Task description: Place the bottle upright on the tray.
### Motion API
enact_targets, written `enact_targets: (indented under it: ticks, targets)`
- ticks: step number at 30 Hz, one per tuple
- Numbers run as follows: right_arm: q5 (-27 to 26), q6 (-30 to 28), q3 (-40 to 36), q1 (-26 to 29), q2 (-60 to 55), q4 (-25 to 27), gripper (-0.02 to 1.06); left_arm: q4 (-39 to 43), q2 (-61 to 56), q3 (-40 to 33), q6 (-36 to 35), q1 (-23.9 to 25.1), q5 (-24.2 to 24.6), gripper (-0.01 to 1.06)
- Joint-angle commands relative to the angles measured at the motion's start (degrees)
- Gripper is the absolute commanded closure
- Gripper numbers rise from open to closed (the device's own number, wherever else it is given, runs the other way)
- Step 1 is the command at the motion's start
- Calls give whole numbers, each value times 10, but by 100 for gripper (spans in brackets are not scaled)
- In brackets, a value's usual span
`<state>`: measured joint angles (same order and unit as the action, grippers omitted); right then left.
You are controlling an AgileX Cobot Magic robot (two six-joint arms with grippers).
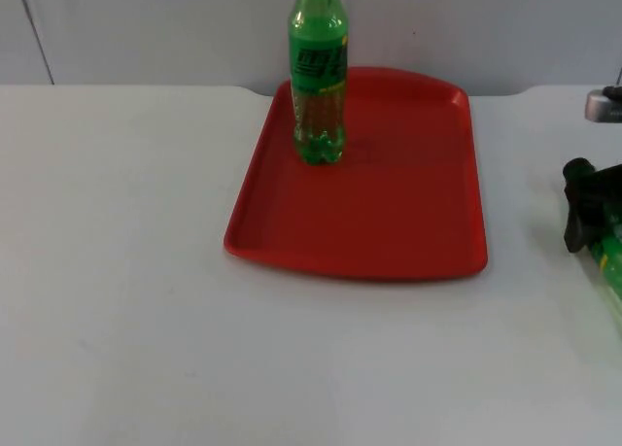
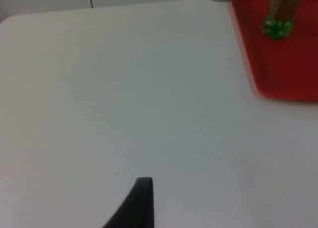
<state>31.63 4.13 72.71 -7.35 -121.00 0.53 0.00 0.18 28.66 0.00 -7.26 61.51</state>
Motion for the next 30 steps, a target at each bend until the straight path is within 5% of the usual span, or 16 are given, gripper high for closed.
enact_targets:
  ticks: [1, 5, 9, 10, 12, 30]
  targets:
    - [-4, 6, -3, 2, 1, 3, 12, -4, -2, -2, 0, -5, 0, 0]
    - [-4, 6, -3, 2, 1, 11, 34, -4, -2, -2, 0, -5, 0, 0]
    - [-4, 8, -3, 2, 1, 11, 79, -4, -2, -2, 0, -5, 0, 0]
    - [-4, 8, -3, 2, 1, 11, 79, -4, -2, -2, 0, -5, 0, 0]
    - [0, 8, -3, 2, 1, 11, 103, -4, -2, -2, 0, -5, 0, 0]
    - [16, -41, -3, -3, 204, 10, 105, -4, -2, -2, 0, -5, 0, 0]
